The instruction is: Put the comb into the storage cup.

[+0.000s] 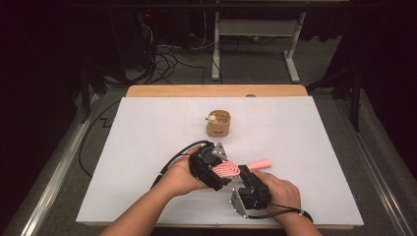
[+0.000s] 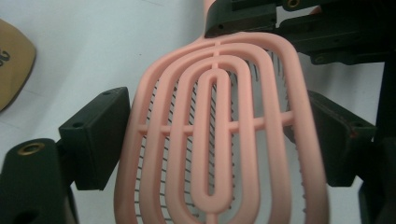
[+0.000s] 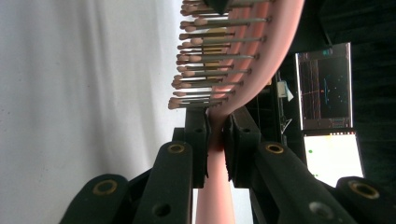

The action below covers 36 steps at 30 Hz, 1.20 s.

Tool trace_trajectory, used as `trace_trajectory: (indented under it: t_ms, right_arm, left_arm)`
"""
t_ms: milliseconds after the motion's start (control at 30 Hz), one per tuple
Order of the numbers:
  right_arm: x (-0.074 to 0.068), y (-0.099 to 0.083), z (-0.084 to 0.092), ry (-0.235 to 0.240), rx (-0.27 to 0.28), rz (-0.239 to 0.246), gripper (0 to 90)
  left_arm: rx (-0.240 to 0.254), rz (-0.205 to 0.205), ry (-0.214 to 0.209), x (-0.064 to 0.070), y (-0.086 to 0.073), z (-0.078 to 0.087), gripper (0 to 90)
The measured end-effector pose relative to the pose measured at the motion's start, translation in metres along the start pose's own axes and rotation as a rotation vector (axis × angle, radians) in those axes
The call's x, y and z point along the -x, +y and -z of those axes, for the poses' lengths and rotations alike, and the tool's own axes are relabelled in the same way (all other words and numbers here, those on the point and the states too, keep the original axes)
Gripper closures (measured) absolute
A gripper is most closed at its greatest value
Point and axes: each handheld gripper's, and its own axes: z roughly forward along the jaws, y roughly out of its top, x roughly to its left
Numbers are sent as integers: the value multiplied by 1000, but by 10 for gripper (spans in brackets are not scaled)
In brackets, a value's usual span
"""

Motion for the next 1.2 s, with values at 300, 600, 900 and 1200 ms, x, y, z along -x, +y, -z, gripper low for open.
trace_trajectory:
  t_ms: [300,600,900,1200]
  right_arm:
    - [1,-1,-1,6,-5,2,822]
    - [2,-3,0,9,-19,-9,823]
    - [3,-4,-1,4,-23,-14,823]
    - [2,-5,0,-2,-36,-17,823]
  left_arm:
    - [27,8,1,-2,-1,4,135]
    - [36,18,-13,-3,-6,5,23]
    - [51,29,-6,-8,-15,10,0]
    - [75,45,-1,-11,-28,15,0]
